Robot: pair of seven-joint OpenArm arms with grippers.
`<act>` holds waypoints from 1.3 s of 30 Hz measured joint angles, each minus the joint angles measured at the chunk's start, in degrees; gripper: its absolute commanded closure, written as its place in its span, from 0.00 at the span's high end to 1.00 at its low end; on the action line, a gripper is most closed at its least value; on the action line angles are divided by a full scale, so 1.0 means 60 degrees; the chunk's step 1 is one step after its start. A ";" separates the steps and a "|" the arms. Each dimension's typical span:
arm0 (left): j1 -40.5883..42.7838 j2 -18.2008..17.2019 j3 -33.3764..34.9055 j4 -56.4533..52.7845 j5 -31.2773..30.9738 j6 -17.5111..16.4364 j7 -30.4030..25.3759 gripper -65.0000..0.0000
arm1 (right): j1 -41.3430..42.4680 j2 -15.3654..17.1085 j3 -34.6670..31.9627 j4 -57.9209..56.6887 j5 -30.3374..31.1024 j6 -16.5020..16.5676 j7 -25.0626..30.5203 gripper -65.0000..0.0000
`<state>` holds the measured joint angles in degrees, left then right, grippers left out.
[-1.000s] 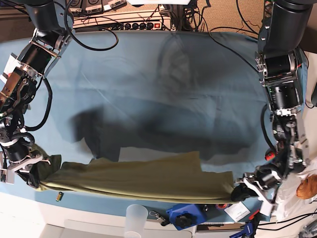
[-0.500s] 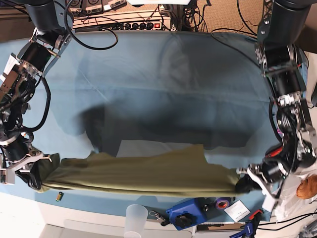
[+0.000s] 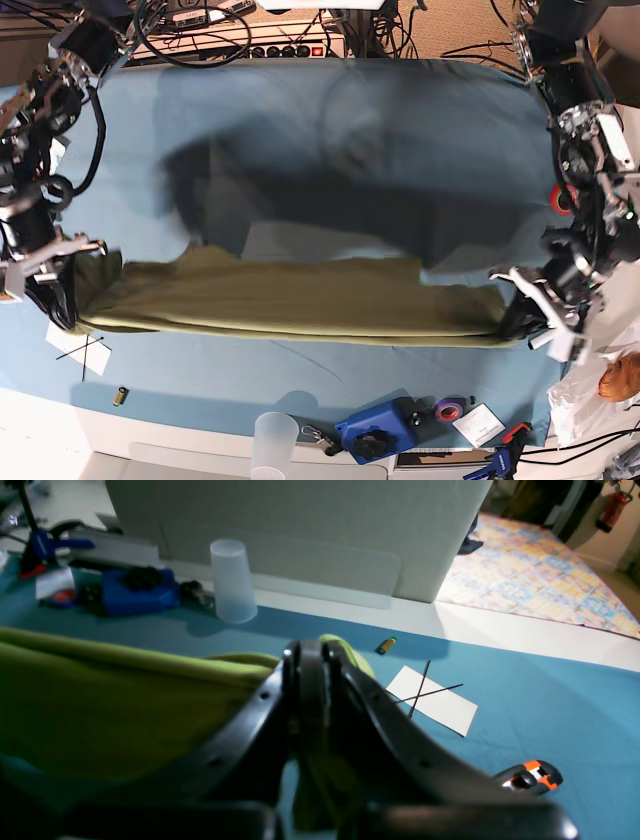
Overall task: Layout the t-shirt on the table in an organized manner, then fold the t-shirt properly
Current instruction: 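Stretch the t-shirt between both grippers and lay it flat, then release the t-shirt and raise both grippers away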
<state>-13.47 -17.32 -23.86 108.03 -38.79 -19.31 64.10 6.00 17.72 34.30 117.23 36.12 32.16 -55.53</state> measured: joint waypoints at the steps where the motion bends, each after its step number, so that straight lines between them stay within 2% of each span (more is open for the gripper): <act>1: 0.0004 0.0000 -0.0153 0.0036 -0.0018 -0.0036 0.0000 0.00 | -0.0018 0.0004 0.0135 0.0004 0.0036 0.0018 0.0004 0.00; 6: 0.0000 -0.0273 -0.0313 0.0036 0.0073 -0.0036 -0.0233 0.00 | -0.0055 0.0015 0.0397 -0.0022 -0.0466 -0.0131 -0.0175 0.00; 8: -0.0007 -0.0299 -0.0313 -0.0033 0.0040 -0.0455 -0.0557 0.00 | -0.0047 0.0007 0.0255 -0.0149 -0.0503 -0.0087 -0.0168 0.00; 13: 0.0000 -0.0291 0.0084 -0.0426 0.0080 -0.0535 -0.0568 0.00 | -0.0051 0.0015 -0.0342 -0.1024 -0.0648 -0.0135 -0.0069 0.00; 16: 0.0000 -0.0295 0.0499 -0.0721 0.0226 -0.0535 -0.1282 0.00 | -0.0007 0.0007 -0.0758 -0.1373 -0.0568 -0.0102 0.0441 0.00; 20: 0.0000 -0.0295 0.1231 -0.1209 0.1457 -0.0430 -0.2532 0.00 | 0.0634 0.0011 -0.1067 -0.1974 -0.1271 -0.0204 0.0437 0.00; 24: -0.0015 -0.0295 0.2018 -0.2022 0.2608 -0.0357 -0.4495 0.00 | 0.1475 0.0007 -0.1253 -0.3031 -0.1337 -0.0197 0.0474 0.00; 27: -0.0015 -0.0295 0.2357 -0.2415 0.3322 -0.0393 -0.4994 0.00 | 0.1953 0.0015 -0.1275 -0.3876 -0.1421 -0.0215 0.0463 0.00; 28: -0.0018 -0.0295 0.2390 -0.2419 0.3512 -0.0532 -0.4998 0.07 | 0.2036 0.0011 -0.1271 -0.4054 -0.1446 -0.0215 0.0437 0.00; 29: -0.0036 -0.0295 0.2393 -0.2419 0.3541 -0.0670 -0.5002 0.20 | 0.2109 0.0011 -0.1271 -0.4182 -0.1475 -0.0142 0.0433 0.02; 31: -0.0084 -0.0295 0.2390 -0.2419 0.3566 -0.0681 -0.5195 0.47 | 0.2248 0.0033 -0.1271 -0.4284 -0.1479 0.0353 0.0444 0.13; 33: -0.0084 -0.0299 0.2386 -0.2415 0.3566 -0.0557 -0.5486 0.64 | 0.2339 0.0080 -0.1275 -0.4284 -0.1439 0.0674 0.0455 0.22; 34: -0.0084 -0.0299 0.2386 -0.2415 0.3559 -0.0342 -0.5530 0.68 | 0.2357 0.0117 -0.1282 -0.4280 -0.1424 0.0739 0.0484 0.25; 37: -0.0087 -0.0313 0.2382 -0.2415 0.3570 0.0022 -0.5446 0.68 | 0.2390 0.0200 -0.1286 -0.4280 -0.1443 0.0699 0.0477 0.25; 39: -0.0087 -0.0313 0.2386 -0.2371 0.3530 0.0029 -0.4863 0.68 | 0.2452 0.0211 -0.1282 -0.4280 -0.1428 0.0648 0.0477 0.25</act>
<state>-14.00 -19.20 -9.54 93.80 -17.61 -19.14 34.92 20.71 18.98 26.61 91.55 27.55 36.05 -52.66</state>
